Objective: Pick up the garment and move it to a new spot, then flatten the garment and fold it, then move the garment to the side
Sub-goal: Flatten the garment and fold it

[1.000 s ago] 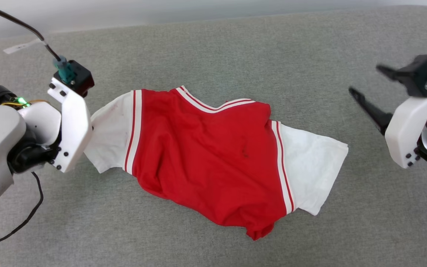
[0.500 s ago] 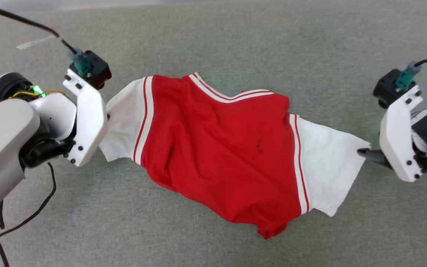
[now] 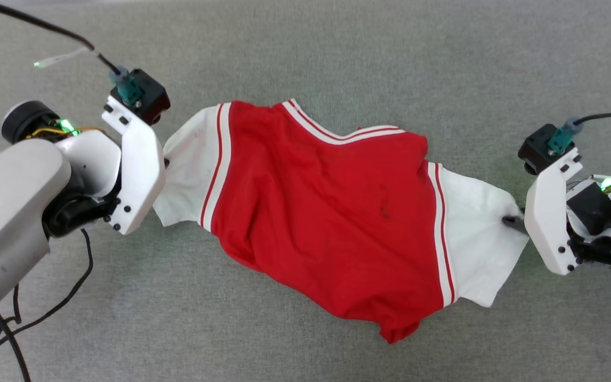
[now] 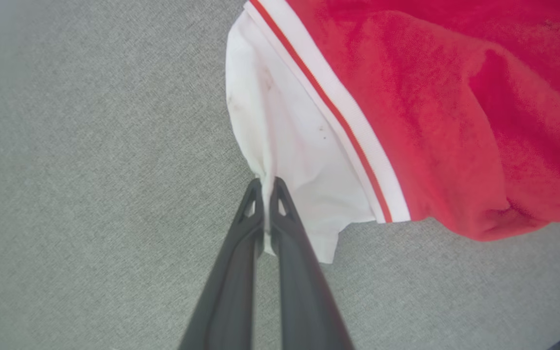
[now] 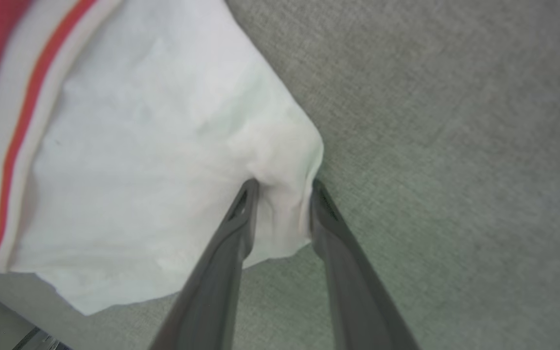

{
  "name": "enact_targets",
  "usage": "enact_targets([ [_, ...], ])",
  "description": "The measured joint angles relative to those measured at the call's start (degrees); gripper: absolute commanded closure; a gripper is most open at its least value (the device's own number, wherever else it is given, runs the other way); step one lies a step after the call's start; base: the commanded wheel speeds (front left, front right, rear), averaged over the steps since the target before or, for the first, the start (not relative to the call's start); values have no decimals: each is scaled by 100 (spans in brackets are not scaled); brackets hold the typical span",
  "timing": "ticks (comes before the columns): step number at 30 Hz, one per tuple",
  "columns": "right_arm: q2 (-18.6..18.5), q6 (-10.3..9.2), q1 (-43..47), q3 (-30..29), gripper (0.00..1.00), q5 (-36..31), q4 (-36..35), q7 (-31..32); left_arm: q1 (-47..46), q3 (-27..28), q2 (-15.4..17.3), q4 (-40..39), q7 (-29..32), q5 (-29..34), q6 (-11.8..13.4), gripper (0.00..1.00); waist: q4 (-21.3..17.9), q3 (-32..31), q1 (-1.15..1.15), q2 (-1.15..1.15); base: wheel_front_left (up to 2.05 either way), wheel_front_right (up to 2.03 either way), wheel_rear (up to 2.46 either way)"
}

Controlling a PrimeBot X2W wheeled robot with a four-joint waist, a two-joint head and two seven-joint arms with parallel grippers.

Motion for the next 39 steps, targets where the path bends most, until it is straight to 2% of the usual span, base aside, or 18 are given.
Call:
enact_targets([
  [4, -29, 1, -12, 65, 100, 64, 47, -628, 82, -5, -29, 98, -188, 10, -24, 100, -29, -291, 0, 0, 0, 0, 0],
  [9, -390, 1, -239, 32, 100, 152, -263, -1255, 10, 133, 41, -53, -552, 124, -46, 100, -71, -651, 0, 0, 0, 0, 0],
  [16, -857, 1, -767, -279, 100, 152, -641, -1778, -396, 550, 285, -641, -1021, 247, 78, 100, -159, -876, 0, 0, 0, 0, 0],
  [22, -888, 1, -1463, -771, 100, -40, -667, -1982, -939, 923, 348, -911, -1223, 389, 199, 100, -216, -716, 0, 0, 0, 0, 0],
  [28, -601, 2, -2577, -1178, 100, -668, -279, -1931, -1781, 1332, 108, -703, -1367, 535, 264, 100, -228, -297, 0, 0, 0, 0, 0],
  [39, 353, 1, -4720, -1746, 100, -2113, 869, -2280, -3524, 1785, -563, 502, -1833, 1116, 152, 100, -192, 754, 1, 0, 0, 0, 0],
])
